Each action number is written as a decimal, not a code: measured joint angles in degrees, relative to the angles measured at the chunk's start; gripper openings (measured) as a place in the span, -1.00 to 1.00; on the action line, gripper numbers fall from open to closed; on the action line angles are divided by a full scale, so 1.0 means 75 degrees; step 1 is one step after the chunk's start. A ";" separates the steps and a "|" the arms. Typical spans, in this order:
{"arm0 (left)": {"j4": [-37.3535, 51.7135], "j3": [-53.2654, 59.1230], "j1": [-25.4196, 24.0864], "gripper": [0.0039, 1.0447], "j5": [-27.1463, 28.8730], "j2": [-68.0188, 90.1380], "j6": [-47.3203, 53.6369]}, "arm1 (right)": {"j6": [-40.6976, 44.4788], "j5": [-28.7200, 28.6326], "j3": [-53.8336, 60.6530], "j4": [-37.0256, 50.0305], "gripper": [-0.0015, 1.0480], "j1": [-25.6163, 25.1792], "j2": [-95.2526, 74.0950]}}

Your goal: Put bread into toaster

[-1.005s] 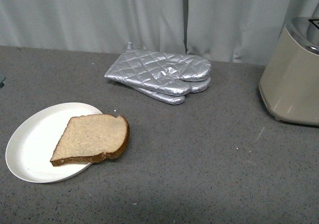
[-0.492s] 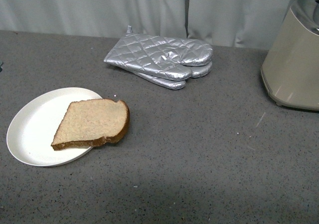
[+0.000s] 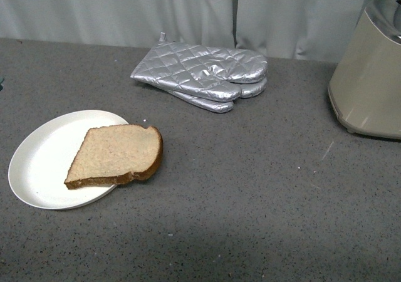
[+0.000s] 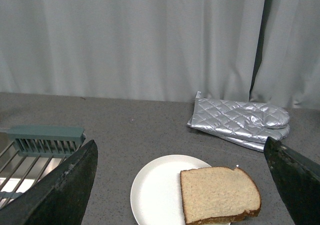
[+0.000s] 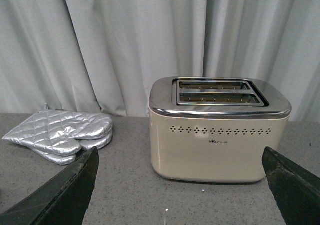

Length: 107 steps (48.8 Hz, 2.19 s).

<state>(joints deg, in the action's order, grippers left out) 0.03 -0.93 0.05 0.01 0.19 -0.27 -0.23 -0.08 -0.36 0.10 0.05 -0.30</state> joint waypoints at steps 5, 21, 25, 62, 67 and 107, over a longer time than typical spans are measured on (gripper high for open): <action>0.0000 0.0000 0.0000 0.88 0.0000 0.0000 0.0000 | 0.0003 0.0000 0.0000 0.0000 0.82 0.0000 0.0000; 0.0233 -0.1180 -0.2136 0.88 -0.5490 0.4086 -0.5333 | 0.0006 0.0000 0.0003 0.0000 0.82 -0.0003 0.0006; 0.1722 -0.1641 -0.2381 0.88 -0.5689 0.5671 -0.6231 | 0.0006 0.0003 0.0003 0.0000 0.82 -0.0003 0.0006; 0.1923 -0.6604 -0.3532 0.88 -0.4948 1.5784 -0.1862 | 0.0006 0.0000 0.0003 0.0000 0.82 -0.0003 0.0006; 0.1612 -0.6825 -0.3416 0.88 -0.4809 1.6034 -0.1288 | 0.0006 0.0000 0.0003 0.0000 0.82 -0.0003 0.0006; 0.0612 -0.6665 -0.2390 0.51 -0.4409 1.6136 0.0411 | 0.0006 0.0000 0.0003 0.0000 0.82 -0.0003 0.0006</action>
<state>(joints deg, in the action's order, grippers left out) 4.62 -50.92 -17.87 -33.06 121.21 2.81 -0.19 -0.08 -0.34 0.10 0.03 -0.25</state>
